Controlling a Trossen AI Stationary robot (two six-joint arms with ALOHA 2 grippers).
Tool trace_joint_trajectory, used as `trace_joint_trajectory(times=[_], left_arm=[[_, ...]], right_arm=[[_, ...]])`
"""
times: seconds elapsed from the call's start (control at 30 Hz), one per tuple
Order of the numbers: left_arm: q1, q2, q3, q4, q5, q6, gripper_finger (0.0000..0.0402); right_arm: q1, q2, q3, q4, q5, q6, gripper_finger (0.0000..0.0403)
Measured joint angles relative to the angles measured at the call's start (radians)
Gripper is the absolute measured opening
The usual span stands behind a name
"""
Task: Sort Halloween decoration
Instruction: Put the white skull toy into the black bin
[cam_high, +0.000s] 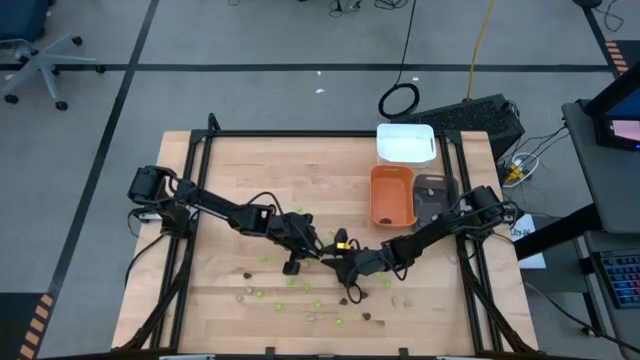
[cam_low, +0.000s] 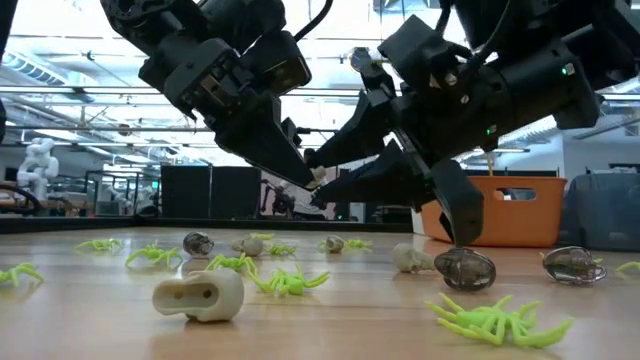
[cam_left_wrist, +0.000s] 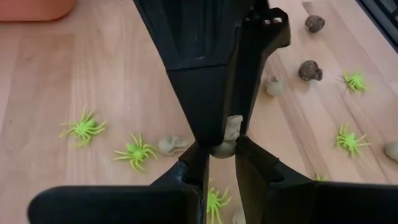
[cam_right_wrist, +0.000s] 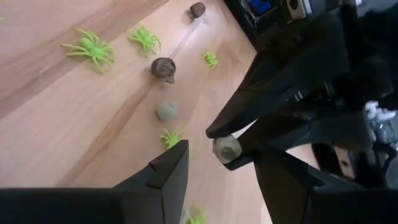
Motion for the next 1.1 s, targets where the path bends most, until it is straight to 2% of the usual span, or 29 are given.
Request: trace_joint_trajectory(times=[0.23,0.37,0.9,1.1], left_arm=[[0.0,0.0,0.0,0.012,-0.003,-0.02,0.0054],[0.0,0.0,0.0,0.008,-0.002,-0.025,0.0054],[0.0,0.001,0.0,0.005,0.021,-0.027,0.0055],[0.001,0.001,0.0,-0.013,0.051,-0.057,0.0097]], right_arm=[[-0.018,0.0,0.029,-0.015,-0.03,-0.079,0.014],[-0.035,0.0,0.031,-0.026,-0.098,-0.08,0.0114],[-0.039,-0.002,0.031,-0.078,-0.105,-0.026,0.0029],[-0.037,-0.002,0.03,-0.094,-0.107,0.015,0.0025]])
